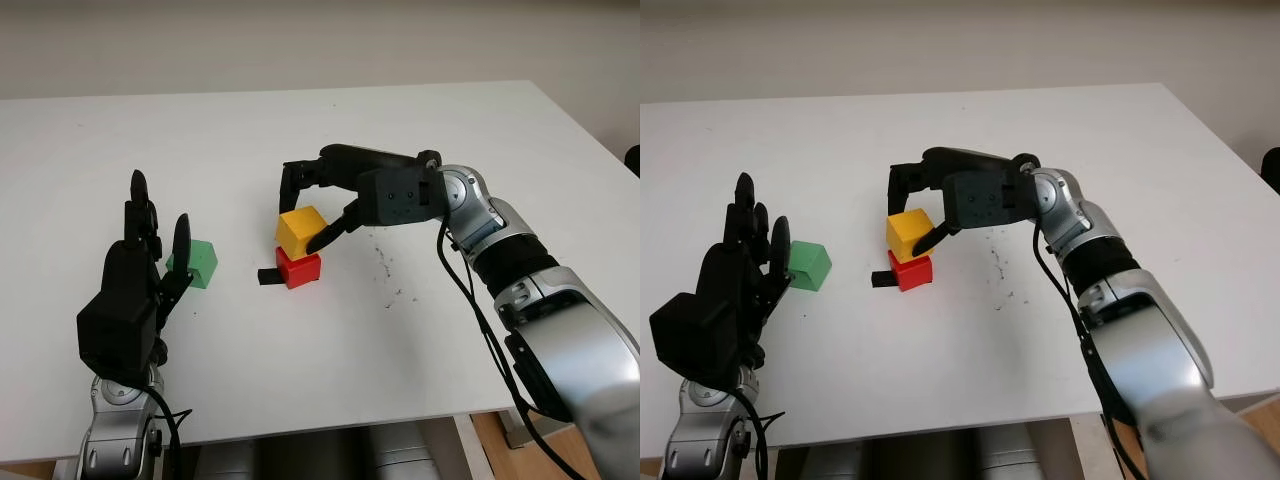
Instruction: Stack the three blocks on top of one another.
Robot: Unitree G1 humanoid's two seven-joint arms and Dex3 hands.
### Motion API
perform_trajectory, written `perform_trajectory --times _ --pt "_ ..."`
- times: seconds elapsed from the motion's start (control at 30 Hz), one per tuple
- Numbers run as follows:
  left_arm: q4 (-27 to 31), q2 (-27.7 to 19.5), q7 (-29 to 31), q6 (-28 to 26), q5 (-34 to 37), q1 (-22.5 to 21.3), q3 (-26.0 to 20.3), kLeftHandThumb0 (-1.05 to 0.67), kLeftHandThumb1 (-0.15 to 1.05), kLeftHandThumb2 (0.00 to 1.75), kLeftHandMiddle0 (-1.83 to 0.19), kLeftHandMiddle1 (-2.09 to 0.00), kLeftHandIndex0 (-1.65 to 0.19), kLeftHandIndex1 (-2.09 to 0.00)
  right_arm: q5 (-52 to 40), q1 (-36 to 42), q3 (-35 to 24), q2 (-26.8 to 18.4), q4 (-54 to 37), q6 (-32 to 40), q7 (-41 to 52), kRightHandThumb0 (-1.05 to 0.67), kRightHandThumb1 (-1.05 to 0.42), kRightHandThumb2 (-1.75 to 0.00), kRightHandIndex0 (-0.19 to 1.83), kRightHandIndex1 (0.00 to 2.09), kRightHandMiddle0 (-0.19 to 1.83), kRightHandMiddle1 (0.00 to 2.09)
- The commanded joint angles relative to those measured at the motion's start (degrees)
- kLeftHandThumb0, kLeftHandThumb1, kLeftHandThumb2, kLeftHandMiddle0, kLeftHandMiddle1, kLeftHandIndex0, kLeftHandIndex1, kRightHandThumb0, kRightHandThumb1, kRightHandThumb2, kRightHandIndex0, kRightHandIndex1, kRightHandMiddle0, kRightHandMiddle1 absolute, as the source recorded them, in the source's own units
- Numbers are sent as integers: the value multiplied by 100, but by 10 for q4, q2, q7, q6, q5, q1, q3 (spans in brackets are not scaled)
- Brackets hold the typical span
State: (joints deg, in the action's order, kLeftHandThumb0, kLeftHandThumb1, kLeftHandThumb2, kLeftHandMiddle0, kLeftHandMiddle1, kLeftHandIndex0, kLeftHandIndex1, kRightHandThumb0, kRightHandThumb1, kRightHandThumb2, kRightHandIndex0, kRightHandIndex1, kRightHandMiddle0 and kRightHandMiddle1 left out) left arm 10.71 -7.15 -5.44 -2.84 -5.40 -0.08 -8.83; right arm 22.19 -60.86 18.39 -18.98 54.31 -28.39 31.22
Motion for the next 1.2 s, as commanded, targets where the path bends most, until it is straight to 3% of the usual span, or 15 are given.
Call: perform_trajectory --times 0.0,1.17 --pt "13 1 -1 -2 -1 4 2 -68 105 56 8 -5 10 -5 -2 1 0 -5 -6 -3 -1 -47 -92 -5 42 6 39 162" --pt "25 9 -3 -11 -4 13 2 -70 105 55 7 -6 9 -6 3 7 15 3 -4 -8 -3 -46 -95 -6 38 4 34 165"
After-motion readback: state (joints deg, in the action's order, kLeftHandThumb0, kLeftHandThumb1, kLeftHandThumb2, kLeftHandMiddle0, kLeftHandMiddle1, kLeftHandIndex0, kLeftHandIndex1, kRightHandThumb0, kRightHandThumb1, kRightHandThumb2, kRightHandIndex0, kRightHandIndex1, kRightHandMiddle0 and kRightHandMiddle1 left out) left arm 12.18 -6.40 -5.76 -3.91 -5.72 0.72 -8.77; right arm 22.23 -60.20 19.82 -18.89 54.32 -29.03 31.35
